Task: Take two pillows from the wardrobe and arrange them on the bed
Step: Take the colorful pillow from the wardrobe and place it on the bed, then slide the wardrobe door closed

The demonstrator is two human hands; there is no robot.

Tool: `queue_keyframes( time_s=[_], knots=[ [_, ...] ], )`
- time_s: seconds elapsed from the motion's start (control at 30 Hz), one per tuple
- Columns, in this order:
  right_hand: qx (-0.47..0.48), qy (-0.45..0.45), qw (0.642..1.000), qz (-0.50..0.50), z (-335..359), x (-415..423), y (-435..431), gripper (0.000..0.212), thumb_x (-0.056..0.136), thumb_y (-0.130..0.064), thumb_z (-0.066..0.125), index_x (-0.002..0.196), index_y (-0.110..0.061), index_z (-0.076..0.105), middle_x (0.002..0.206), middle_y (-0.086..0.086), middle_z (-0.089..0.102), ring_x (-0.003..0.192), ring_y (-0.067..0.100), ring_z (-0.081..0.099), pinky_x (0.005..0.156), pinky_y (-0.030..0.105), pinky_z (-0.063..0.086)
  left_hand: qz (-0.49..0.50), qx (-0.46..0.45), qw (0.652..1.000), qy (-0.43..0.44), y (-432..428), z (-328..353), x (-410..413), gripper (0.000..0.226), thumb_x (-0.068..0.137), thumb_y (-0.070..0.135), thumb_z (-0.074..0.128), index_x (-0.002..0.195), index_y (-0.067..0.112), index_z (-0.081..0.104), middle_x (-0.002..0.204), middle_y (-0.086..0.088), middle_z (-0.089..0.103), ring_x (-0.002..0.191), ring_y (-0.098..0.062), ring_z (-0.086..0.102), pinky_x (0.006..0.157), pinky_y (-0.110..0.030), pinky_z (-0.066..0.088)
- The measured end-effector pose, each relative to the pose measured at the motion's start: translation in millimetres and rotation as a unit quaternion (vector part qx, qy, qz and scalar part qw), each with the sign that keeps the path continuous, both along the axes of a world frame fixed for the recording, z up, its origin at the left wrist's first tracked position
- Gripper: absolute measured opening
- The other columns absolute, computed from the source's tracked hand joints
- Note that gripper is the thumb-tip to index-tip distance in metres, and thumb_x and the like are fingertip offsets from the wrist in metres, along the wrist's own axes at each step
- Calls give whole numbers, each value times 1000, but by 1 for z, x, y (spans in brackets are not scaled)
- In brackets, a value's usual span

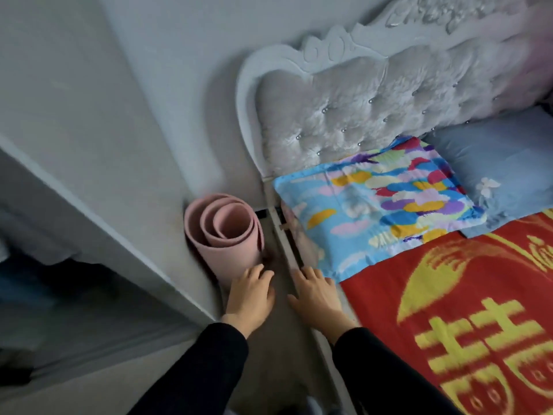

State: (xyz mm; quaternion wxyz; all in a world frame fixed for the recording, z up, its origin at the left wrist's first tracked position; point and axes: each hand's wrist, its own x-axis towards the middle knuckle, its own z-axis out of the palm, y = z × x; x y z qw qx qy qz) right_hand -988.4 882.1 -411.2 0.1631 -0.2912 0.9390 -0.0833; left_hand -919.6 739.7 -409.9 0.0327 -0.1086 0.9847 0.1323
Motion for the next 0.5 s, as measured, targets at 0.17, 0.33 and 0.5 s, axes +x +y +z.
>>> queue_keyframes(
  time_s=[0.17,0.33,0.5],
  knots=[
    [-11,25,997,72,16,86,-69,58,81,-39,58,133,-20,41,133,5,46,125,27,40,99,43,36,80,-8,996,26,-65,16,105,34,84,27,50,116,17,57,125,-7,56,113,-28,50,95,-39,44],
    [-23,55,985,162,38,191,-159,54,83,-38,57,131,-19,41,129,7,47,122,29,41,96,45,38,173,-7,983,55,-139,25,231,40,86,29,50,126,20,53,137,-6,50,122,-27,44,103,-35,36],
    [-21,89,963,255,62,283,-249,56,84,-37,57,134,-18,38,135,8,43,123,30,39,98,48,36,272,-29,960,56,-216,52,343,46,87,32,51,132,23,45,143,-5,42,127,-25,40,104,-38,33]
  ],
)
